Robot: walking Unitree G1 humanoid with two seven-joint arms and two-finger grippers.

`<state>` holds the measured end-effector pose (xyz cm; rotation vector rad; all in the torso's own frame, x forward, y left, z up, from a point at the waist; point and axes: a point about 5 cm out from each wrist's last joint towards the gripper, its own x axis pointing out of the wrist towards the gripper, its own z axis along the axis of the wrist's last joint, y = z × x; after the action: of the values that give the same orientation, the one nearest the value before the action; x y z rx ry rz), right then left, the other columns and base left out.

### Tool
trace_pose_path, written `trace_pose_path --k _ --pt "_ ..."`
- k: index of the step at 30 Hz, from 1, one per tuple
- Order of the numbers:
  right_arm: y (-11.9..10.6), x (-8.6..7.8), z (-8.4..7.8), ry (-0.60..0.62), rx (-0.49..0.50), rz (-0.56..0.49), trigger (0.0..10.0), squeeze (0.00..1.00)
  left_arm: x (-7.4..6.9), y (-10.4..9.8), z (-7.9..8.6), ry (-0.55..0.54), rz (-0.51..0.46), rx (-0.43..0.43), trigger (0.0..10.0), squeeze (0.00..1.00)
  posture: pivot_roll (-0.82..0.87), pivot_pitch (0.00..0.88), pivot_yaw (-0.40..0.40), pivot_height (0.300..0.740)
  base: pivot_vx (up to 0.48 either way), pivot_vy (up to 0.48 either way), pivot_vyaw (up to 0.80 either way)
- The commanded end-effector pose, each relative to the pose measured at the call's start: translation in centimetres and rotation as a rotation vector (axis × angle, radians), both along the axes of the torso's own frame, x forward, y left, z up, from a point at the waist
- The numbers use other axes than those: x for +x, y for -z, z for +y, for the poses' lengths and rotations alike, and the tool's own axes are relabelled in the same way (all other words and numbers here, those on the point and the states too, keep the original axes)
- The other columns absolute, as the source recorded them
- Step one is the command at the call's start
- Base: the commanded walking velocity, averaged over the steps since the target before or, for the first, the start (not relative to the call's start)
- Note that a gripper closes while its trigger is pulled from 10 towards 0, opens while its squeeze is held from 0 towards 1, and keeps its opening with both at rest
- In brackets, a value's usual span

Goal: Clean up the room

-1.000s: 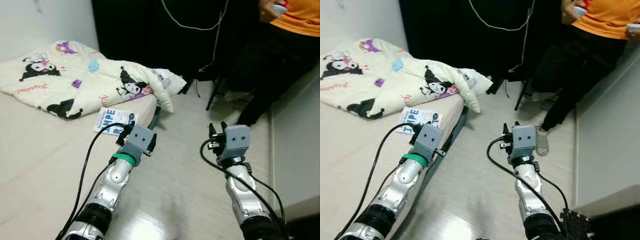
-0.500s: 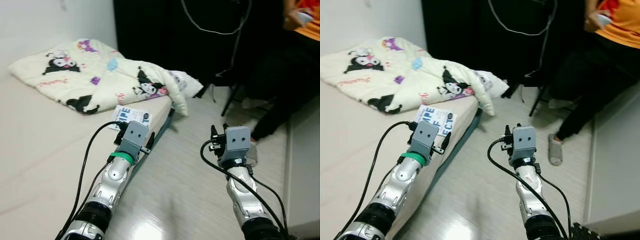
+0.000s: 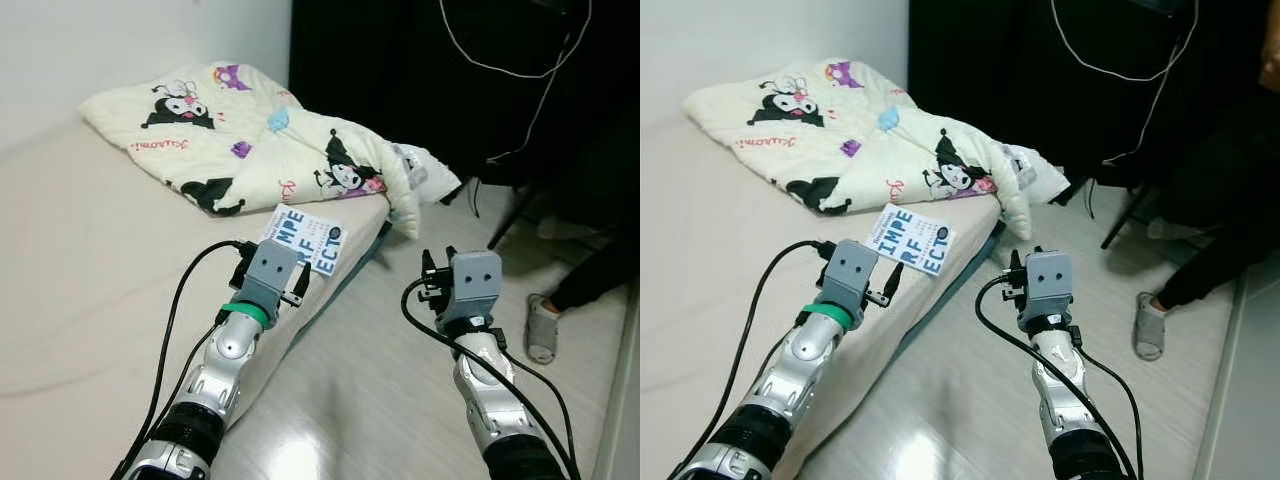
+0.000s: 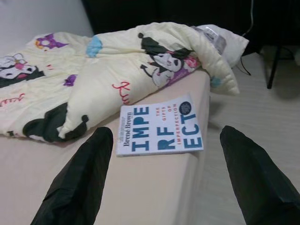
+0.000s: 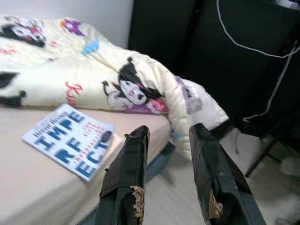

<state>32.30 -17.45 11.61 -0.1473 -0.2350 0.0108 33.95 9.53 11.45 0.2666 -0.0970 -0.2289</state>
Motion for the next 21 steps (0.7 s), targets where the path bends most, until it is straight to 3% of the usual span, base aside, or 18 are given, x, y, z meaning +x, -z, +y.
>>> trace_pose_path --k 1,10,21 --pt "0.67 -0.48 -0.43 0.01 0.033 0.026 10.0 0.0 -0.28 0.46 -0.31 0.011 0.023 0.002 10.0 0.0 -0.02 0.104 -0.032 0.72 0.0 0.0 0.0" --pt "0.5 -0.45 -0.59 0.017 0.042 0.023 10.0 0.0 -0.33 0.5 -0.29 0.012 0.026 0.001 10.0 0.0 -0.02 0.107 -0.034 0.72 0.0 0.0 -0.71" --pt "0.45 -0.5 -0.53 0.013 0.036 0.02 10.0 0.0 -0.35 0.38 -0.17 0.005 0.017 -0.002 10.0 0.0 -0.02 0.107 -0.034 0.72 0.0 0.0 0.0"
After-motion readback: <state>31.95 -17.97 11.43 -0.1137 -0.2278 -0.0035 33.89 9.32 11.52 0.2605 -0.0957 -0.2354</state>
